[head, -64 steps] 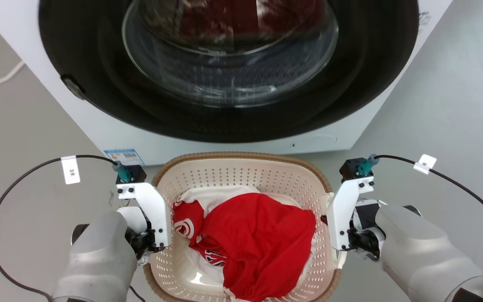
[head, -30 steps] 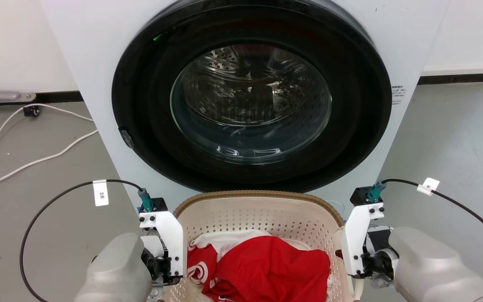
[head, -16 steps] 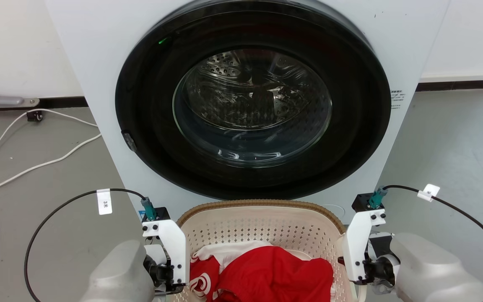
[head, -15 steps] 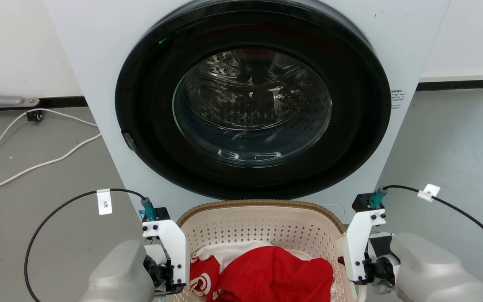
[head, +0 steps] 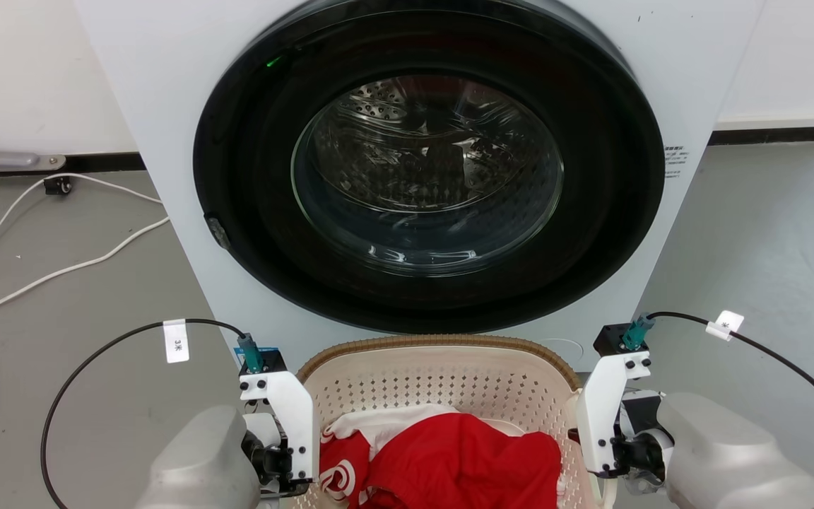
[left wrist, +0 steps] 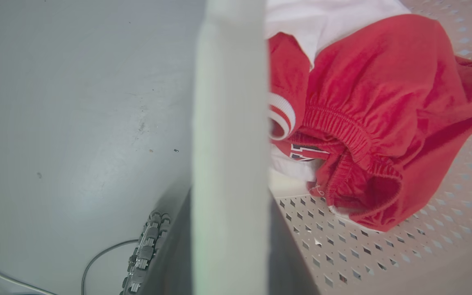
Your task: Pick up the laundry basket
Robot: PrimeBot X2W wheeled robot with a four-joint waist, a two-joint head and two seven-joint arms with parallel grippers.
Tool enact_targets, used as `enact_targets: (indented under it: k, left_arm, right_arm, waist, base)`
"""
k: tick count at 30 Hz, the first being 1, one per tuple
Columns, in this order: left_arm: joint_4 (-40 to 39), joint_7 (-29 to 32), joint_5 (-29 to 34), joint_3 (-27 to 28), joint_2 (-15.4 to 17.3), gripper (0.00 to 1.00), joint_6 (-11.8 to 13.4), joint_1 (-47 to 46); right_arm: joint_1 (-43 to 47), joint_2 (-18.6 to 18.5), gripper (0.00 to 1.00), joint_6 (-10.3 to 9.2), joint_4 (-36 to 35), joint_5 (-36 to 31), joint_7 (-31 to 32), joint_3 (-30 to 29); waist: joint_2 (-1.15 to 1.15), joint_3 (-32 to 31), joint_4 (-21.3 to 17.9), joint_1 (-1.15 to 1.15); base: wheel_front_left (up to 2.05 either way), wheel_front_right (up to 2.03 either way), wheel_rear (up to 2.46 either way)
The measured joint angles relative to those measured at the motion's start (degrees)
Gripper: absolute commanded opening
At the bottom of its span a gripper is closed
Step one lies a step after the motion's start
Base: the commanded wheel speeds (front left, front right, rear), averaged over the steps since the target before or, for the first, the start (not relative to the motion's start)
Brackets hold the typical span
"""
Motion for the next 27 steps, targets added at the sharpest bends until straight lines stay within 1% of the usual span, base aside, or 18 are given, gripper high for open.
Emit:
enact_targets:
  k: [27]
  left_arm:
    - [0.30, -0.36, -2.33, -1.90, 0.25, 0.00, 0.02, -0.15]
  right_arm:
    - [-0.20, 0.22, 0.00, -0.01, 0.31, 0.44, -1.70, 0.32]
  waist:
    - [0.00, 0.49, 0.07, 0.00]
  base:
    - [0.00, 0.00, 0.00]
